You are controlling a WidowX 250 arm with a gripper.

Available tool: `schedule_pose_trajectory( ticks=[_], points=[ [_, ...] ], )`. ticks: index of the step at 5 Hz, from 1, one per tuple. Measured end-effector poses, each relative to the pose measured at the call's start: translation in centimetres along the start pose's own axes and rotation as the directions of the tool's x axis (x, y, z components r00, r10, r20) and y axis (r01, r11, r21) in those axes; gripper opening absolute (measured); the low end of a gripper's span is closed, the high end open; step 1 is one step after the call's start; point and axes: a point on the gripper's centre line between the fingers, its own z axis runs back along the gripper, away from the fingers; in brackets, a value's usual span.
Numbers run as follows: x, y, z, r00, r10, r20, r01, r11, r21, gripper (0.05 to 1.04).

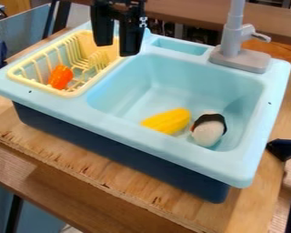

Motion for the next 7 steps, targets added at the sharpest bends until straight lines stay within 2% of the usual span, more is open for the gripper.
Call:
schedule_pose_trajectory(
  ticks=[1,2,4,5,6,7],
  points=[
    [0.1,0.1,-1.0,1.0,0.009,-0.029,-0.009,1.0,-0.014,1.001],
    [1.5,-1.7,-2.1,1.0,0.005,-0.022,-0.005,1.0,0.015,1.001],
    [4.7,-7.2,-3.1,0.998,-0.056,0.014,0.055,0.995,0.085,1.001],
    [6.2,-9.6,-3.6,0.997,-0.048,0.059,0.042,0.994,0.098,1.001],
    [7.1,-11.0,-5.7,0.991,0.035,0.129,-0.041,0.998,0.043,1.001],
    [7.4,-11.1,-6.6,0.985,0.08,0.155,-0.085,0.996,0.027,1.001]
  ],
)
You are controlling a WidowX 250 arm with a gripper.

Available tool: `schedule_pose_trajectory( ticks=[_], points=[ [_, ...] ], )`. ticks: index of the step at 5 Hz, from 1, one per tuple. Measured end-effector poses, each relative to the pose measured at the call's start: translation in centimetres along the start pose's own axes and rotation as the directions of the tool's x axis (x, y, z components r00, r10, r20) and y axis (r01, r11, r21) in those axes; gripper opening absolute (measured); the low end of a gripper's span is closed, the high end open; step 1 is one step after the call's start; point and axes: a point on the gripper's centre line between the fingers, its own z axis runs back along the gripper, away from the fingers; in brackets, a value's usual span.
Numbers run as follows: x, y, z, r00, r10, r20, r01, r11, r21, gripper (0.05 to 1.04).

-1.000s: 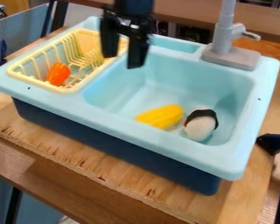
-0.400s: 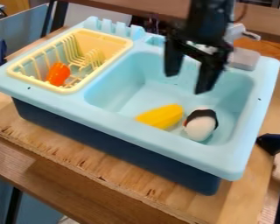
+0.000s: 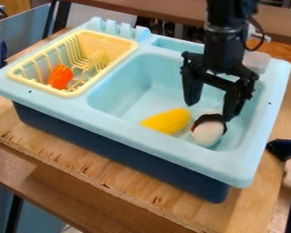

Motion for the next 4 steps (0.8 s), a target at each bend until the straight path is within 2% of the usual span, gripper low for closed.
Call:
schedule_pose_trajectory(
  ticks=[1,2,4],
  points=[
    [-0.4,-0.1,-0.9,1.0,0.03,-0.005,-0.03,1.0,-0.007,1.001],
    [-0.4,-0.5,-1.4,0.999,0.051,0.005,-0.051,0.998,-0.036,0.955],
    [-0.1,-1.1,-2.4,0.998,0.068,0.016,-0.067,0.996,-0.062,0.391]
  ],
)
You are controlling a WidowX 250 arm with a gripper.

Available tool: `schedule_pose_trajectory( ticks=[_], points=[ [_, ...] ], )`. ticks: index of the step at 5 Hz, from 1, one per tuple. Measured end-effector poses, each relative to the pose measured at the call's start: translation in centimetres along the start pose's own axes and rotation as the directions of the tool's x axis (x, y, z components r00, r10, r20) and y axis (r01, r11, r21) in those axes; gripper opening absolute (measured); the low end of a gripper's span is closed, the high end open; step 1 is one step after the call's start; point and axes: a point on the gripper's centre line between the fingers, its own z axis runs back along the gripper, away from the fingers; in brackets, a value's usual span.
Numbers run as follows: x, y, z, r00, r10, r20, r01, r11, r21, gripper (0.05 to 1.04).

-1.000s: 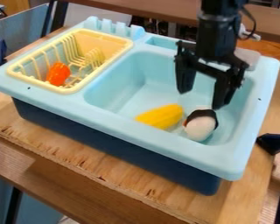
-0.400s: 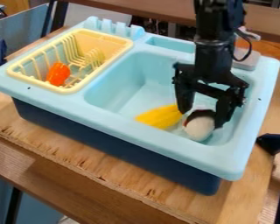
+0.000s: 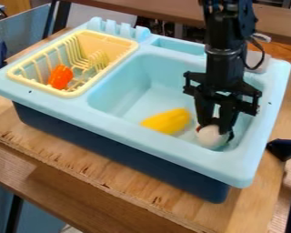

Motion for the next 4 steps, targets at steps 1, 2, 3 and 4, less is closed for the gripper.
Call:
schedule_pose_trajectory(
  ticks=[1,2,3,4],
  points=[
    [0.0,0.1,-0.1,1.0,0.019,0.005,-0.019,1.0,0.007,0.247],
    [0.0,0.1,-0.3,1.0,0.009,0.002,-0.009,1.0,0.003,0.146],
    [-0.2,0.0,0.0,1.0,-0.005,-0.006,0.005,1.0,0.0,0.074],
    [-1.6,-0.5,3.9,0.999,-0.02,0.03,0.018,0.998,0.064,0.053]
  ],
)
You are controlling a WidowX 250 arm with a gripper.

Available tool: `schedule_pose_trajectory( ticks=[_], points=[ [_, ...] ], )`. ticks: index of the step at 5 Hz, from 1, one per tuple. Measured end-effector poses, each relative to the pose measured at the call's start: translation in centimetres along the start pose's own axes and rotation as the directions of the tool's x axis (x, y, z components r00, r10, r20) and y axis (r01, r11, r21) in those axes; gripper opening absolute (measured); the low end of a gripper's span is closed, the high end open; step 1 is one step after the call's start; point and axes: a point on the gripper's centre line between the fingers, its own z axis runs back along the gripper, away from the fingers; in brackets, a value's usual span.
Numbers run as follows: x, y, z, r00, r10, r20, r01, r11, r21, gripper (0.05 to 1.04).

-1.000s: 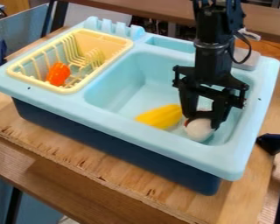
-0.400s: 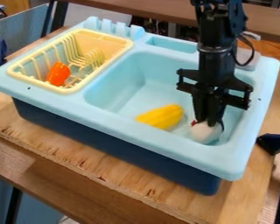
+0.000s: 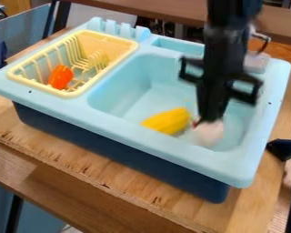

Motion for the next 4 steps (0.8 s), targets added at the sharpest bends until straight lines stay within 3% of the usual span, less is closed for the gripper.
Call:
schedule_pose_trajectory(
  ticks=[1,2,4],
  points=[
    [-1.2,0.4,5.2,0.996,0.046,0.08,-0.048,0.999,0.017,0.05],
    [-2.7,2.1,6.8,0.991,0.094,0.095,-0.096,0.995,0.02,0.05],
    [-3.1,7.7,4.2,0.987,0.16,-0.008,-0.16,0.987,0.02,0.05]
  ],
)
